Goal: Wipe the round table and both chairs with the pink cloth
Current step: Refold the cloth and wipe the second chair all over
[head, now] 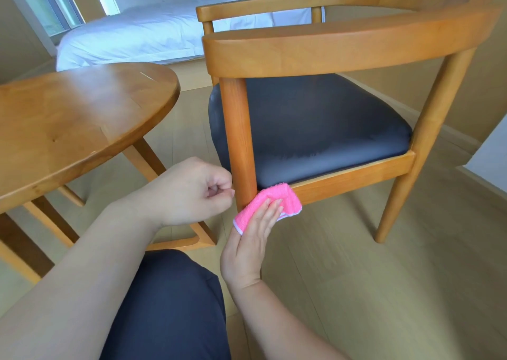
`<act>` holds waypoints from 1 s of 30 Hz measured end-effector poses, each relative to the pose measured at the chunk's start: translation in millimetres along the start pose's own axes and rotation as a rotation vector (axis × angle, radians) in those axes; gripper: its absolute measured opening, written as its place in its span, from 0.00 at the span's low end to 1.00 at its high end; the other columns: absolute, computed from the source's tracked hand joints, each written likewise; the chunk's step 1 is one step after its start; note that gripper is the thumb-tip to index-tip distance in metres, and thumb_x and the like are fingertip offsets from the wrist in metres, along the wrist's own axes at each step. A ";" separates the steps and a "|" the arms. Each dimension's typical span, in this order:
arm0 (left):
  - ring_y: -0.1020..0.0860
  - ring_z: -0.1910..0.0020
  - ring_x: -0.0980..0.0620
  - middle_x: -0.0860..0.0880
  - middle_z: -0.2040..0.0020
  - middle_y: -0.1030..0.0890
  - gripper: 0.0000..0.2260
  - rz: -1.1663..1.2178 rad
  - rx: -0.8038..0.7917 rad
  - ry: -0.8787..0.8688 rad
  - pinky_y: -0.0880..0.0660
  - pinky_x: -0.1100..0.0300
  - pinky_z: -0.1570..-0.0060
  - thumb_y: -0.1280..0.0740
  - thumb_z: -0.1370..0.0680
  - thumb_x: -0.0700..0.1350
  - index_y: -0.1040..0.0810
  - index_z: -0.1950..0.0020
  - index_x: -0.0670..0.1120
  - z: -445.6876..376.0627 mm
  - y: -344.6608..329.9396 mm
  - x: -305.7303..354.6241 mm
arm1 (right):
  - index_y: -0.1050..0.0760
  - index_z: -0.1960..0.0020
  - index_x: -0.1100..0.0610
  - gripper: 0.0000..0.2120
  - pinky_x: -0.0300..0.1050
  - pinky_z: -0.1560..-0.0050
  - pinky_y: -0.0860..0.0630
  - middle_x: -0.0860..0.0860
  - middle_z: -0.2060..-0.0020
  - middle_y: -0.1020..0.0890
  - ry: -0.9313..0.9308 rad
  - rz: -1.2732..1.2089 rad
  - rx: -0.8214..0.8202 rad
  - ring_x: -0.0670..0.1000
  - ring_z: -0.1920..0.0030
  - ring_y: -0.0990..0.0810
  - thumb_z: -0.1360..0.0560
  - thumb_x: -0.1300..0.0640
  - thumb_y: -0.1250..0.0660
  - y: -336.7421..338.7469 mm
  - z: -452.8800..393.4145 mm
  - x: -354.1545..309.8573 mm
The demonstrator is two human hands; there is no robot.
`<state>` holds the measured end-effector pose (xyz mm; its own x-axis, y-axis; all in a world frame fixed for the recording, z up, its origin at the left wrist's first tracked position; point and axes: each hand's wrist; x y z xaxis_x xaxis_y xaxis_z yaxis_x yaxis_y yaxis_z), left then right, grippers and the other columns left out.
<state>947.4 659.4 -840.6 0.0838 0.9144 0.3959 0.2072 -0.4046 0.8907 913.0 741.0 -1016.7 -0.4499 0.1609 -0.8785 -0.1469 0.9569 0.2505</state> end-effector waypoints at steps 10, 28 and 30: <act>0.29 0.75 0.54 0.54 0.76 0.31 0.17 0.020 0.012 0.010 0.29 0.63 0.72 0.33 0.25 0.42 0.31 0.73 0.51 2.8 1.9 -1.7 | 0.60 0.25 0.62 0.31 0.44 0.25 0.63 0.55 0.24 0.59 0.067 0.052 0.021 0.51 0.23 0.65 0.22 0.62 0.48 5.7 -4.6 7.0; 0.29 0.74 0.53 0.51 0.76 0.31 0.16 -0.102 0.147 0.121 0.27 0.55 0.71 0.34 0.25 0.44 0.31 0.73 0.48 13.0 35.6 -27.3 | 0.50 0.22 0.56 0.38 0.56 0.25 0.55 0.56 0.24 0.49 0.950 0.625 -0.004 0.61 0.25 0.48 0.31 0.59 0.43 30.8 -52.1 52.6; 0.28 0.74 0.54 0.52 0.76 0.30 0.16 -0.102 0.178 0.099 0.26 0.56 0.70 0.34 0.25 0.45 0.32 0.73 0.49 9.5 35.0 -26.8 | 0.40 0.27 0.59 0.32 0.58 0.27 0.50 0.57 0.28 0.42 0.973 0.690 -0.036 0.64 0.32 0.39 0.32 0.60 0.43 34.5 -56.8 49.7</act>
<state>961.6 620.7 -822.2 -0.0410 0.9419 0.3335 0.3792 -0.2942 0.8773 835.5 768.3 -1028.6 -0.9203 0.3727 0.1191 0.3702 0.7307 0.5736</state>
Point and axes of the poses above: each hand's wrist, its own z-axis away from the middle knuckle, its own y-axis out of the back of the hand, x = y × z
